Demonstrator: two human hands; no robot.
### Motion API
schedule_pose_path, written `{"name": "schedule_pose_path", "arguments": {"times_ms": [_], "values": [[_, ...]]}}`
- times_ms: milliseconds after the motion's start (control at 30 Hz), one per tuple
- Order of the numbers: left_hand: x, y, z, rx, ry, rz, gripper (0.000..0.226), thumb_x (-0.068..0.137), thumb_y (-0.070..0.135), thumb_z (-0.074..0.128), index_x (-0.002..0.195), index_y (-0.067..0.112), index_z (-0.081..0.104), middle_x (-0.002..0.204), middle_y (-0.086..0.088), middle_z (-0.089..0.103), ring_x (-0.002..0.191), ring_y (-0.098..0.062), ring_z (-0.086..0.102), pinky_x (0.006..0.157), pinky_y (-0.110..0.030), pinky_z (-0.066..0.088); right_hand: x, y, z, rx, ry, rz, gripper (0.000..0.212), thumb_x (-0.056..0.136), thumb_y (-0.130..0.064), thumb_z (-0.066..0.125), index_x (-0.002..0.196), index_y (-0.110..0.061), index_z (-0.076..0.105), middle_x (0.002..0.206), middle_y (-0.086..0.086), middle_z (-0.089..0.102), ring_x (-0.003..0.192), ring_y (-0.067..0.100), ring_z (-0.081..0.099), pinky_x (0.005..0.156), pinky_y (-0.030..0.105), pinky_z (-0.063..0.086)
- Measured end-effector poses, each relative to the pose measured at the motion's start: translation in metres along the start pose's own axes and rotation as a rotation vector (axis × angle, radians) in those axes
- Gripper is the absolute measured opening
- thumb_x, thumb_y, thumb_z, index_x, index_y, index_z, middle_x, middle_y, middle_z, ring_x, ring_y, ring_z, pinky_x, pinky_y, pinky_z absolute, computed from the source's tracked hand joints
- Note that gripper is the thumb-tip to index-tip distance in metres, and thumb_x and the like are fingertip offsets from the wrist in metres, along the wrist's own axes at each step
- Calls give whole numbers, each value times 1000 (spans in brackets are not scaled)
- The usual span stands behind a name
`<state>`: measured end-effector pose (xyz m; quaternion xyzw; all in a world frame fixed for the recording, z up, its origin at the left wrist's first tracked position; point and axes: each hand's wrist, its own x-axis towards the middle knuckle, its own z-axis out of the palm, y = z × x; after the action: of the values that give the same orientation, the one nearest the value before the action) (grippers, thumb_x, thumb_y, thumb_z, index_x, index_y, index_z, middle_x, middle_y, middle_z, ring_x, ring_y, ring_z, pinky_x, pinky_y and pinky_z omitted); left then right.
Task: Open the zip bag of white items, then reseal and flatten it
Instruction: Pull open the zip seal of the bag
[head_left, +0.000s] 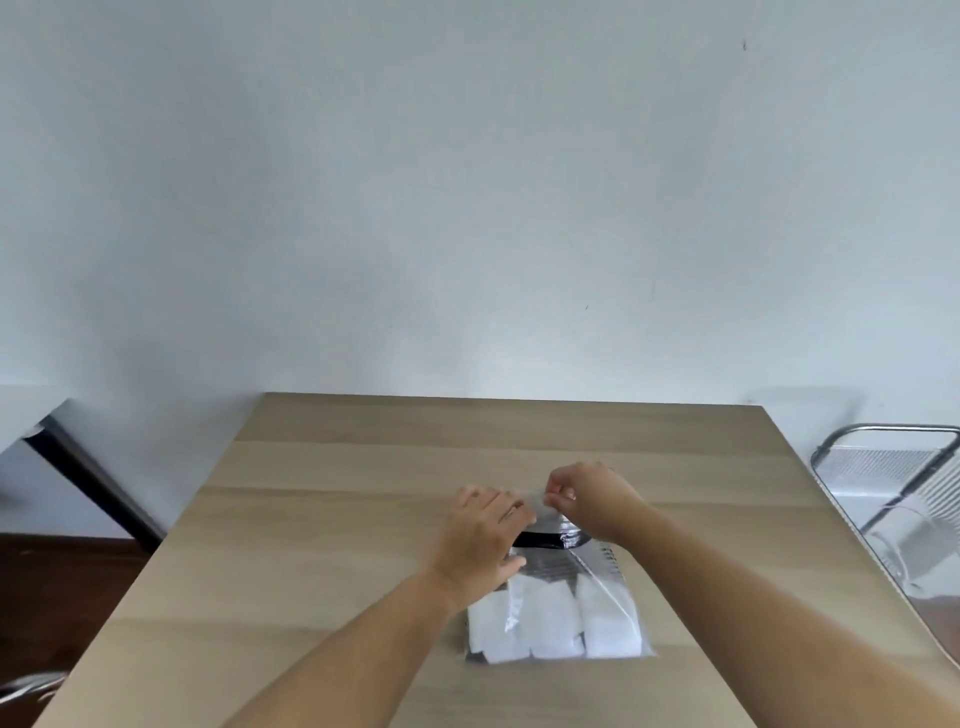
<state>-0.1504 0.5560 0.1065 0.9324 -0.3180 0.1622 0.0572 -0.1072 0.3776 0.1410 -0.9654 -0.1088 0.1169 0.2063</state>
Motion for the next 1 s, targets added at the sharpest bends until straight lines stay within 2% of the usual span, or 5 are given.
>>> {"name": "schedule_pose_path", "arguments": {"times_ms": [300,567,700,833,1000], "values": [[12,4,15,44,-69,9,45,45,56,80,78,28,66,79,12,67,73,-10,64,68,-24,51,2,16,3,169,-29,8,14,90,-26,59,87,-18,70,93,1,70,86,17,63,77,30,51],[26,11,20,53,-8,-14,11,62,27,74,67,26,65,65,12,65,62,-9,61,67,-23,49,5,37,5,233,-36,13,13,92,-31,56,91,-24,67,91,-6,67,86,11,61,71,25,47],[33,15,20,7,-11,-51,7,63,24,73,66,26,67,61,13,67,55,-7,60,63,-22,48,-14,53,17,50,256,-130,29,89,-44,51,114,-29,57,114,-11,59,110,11,49,98,30,37],[37,20,20,-13,-30,-108,7,63,27,74,63,25,67,59,11,67,53,-7,59,59,-24,48,-40,57,46,-183,486,-237,33,75,-52,62,93,-26,58,90,-8,61,83,14,57,75,29,48],[40,29,19,-54,1,-131,7,70,25,64,63,25,65,58,11,64,53,-7,56,59,-25,47,-41,60,58,-129,555,-72,31,65,-31,81,83,-19,58,79,-3,60,71,21,58,64,33,48]]}}
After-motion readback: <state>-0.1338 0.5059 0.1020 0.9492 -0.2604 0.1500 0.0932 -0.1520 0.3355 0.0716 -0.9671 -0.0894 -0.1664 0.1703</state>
